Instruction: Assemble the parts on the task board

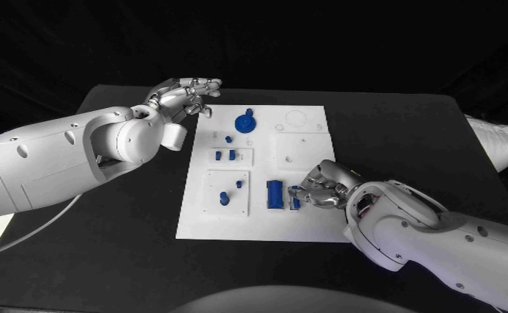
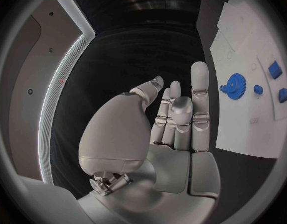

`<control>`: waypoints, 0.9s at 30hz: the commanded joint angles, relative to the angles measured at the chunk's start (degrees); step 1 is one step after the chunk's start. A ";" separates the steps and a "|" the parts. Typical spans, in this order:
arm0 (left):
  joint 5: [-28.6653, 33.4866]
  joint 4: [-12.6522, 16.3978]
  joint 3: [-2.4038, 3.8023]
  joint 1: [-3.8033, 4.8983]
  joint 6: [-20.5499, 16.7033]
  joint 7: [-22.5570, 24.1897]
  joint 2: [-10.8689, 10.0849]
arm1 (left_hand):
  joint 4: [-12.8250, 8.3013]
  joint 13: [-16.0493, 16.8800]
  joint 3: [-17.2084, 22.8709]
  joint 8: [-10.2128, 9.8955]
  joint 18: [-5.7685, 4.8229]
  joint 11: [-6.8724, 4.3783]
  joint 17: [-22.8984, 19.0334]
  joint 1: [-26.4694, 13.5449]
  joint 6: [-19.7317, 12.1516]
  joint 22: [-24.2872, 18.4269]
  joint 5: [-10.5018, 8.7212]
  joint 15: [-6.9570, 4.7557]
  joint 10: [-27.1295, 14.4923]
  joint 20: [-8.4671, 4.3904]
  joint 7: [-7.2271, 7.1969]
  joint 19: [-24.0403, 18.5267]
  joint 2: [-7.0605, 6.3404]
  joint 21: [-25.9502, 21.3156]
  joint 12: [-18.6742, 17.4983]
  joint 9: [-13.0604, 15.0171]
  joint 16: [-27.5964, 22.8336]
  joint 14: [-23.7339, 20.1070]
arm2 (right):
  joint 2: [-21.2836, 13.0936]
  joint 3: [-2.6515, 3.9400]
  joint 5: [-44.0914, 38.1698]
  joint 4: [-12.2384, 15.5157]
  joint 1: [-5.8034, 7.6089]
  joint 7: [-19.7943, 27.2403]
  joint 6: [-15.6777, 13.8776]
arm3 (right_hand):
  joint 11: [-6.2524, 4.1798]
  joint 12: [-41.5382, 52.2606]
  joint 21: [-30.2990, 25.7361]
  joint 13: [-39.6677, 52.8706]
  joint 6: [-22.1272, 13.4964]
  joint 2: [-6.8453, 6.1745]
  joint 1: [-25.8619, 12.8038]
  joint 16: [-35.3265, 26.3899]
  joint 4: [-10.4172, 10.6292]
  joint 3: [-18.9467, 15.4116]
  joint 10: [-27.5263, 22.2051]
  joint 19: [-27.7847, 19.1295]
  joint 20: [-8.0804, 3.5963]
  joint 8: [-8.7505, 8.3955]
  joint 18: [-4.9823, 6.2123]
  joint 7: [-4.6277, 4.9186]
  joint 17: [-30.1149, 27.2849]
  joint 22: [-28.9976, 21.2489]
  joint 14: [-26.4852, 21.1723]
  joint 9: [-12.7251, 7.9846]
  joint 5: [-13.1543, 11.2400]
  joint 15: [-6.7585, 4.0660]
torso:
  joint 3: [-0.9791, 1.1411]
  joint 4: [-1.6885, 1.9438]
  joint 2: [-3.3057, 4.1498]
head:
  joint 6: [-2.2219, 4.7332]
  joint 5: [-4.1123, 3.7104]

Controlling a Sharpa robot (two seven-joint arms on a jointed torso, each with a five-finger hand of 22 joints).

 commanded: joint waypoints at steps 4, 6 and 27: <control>-0.22 0.07 0.03 0.03 1.15 0.27 0.11 | -0.13 -0.05 -0.23 0.36 0.75 -0.02 -0.05 -0.27 -0.38 -0.08 0.11 0.08 -0.26 0.53 -0.14 -0.05 0.37 -0.36 0.35 0.06 0.04 -0.32 | 0.20 -0.07 -0.96 -0.04 -0.11 -0.47 3.26 | -0.41 0.31 0.31 8.77 0.04 -0.19 -1.14 0.33 0.39 -1.10 1.81 1.90 -0.25 0.33 -0.66 -0.20 15.09 1.84 5.98 0.08 -0.47 -0.29 | -0.06 0.07 0.00 | -0.07 -0.12; -0.22 0.07 0.03 0.03 1.15 0.27 0.11 | -0.13 -0.05 -0.23 0.36 0.75 -0.02 -0.05 -0.27 -0.38 -0.08 0.11 0.08 -0.26 0.53 -0.14 -0.05 0.37 -0.36 0.35 0.06 0.04 -0.32 | 0.19 -0.07 -0.96 -0.05 -0.11 -0.47 3.55 | -0.40 0.30 0.34 8.80 0.01 -0.40 -1.87 0.33 0.87 -1.89 1.82 1.90 -0.25 0.50 -0.67 -0.19 15.09 1.89 5.98 0.11 -0.17 -0.28 | -0.05 0.10 0.01 | -0.09 -0.11; -0.22 0.04 0.03 0.03 1.14 0.27 0.10 | -0.13 -0.05 -0.23 0.36 0.75 -0.02 -0.05 -0.27 -0.38 -0.08 0.11 0.08 -0.26 0.53 -0.14 -0.05 0.37 -0.36 0.35 0.06 0.04 -0.32 | -0.25 -0.07 -1.60 0.07 -0.11 0.32 2.82 | -0.37 0.28 0.40 9.20 -0.51 0.06 -5.56 0.33 6.47 -11.31 1.92 1.85 -0.23 1.97 -0.68 -0.23 15.09 2.11 5.98 0.13 -6.81 -0.27 | -0.06 0.21 0.02 | -0.18 -0.19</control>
